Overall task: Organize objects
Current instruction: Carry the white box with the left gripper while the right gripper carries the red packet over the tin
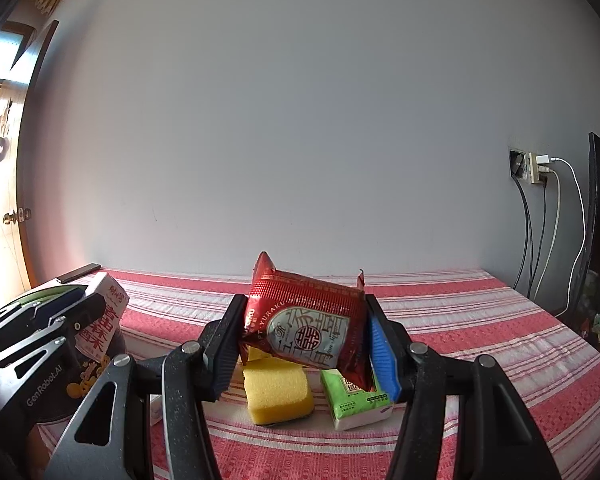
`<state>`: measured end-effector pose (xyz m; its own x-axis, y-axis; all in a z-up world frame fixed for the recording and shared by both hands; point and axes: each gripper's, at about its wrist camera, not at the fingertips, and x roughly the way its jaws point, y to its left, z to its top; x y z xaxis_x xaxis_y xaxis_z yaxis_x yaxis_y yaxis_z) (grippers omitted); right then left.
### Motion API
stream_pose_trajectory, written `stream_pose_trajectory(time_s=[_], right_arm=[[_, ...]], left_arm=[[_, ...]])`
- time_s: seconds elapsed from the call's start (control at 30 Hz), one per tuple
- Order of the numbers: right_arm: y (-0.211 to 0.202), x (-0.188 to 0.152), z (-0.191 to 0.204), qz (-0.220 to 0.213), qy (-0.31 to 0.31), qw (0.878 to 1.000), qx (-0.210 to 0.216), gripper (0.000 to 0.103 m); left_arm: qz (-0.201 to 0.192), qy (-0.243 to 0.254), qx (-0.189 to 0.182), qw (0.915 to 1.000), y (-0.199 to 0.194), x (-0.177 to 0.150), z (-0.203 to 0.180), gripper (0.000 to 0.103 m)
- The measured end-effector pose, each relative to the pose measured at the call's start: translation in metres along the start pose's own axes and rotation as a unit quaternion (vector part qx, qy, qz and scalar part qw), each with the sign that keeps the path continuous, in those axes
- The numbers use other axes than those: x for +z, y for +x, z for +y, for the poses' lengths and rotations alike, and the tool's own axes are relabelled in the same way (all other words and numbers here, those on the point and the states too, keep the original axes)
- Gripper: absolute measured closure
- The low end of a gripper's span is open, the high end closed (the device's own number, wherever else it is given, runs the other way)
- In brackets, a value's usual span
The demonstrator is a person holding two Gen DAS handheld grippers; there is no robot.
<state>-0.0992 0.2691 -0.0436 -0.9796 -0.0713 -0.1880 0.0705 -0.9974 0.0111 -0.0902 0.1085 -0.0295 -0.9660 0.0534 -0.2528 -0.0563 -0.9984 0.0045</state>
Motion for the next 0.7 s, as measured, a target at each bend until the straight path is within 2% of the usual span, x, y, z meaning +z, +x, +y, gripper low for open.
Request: stream_pose_trajectory(time_s=[0.7], right_arm=[[0.000,0.008,0.018,-0.016,-0.022,0.999,0.030,0.044]], left_arm=[[0.005,-0.012,0.013,0.9998,-0.013,0.002,0.024,0.082]])
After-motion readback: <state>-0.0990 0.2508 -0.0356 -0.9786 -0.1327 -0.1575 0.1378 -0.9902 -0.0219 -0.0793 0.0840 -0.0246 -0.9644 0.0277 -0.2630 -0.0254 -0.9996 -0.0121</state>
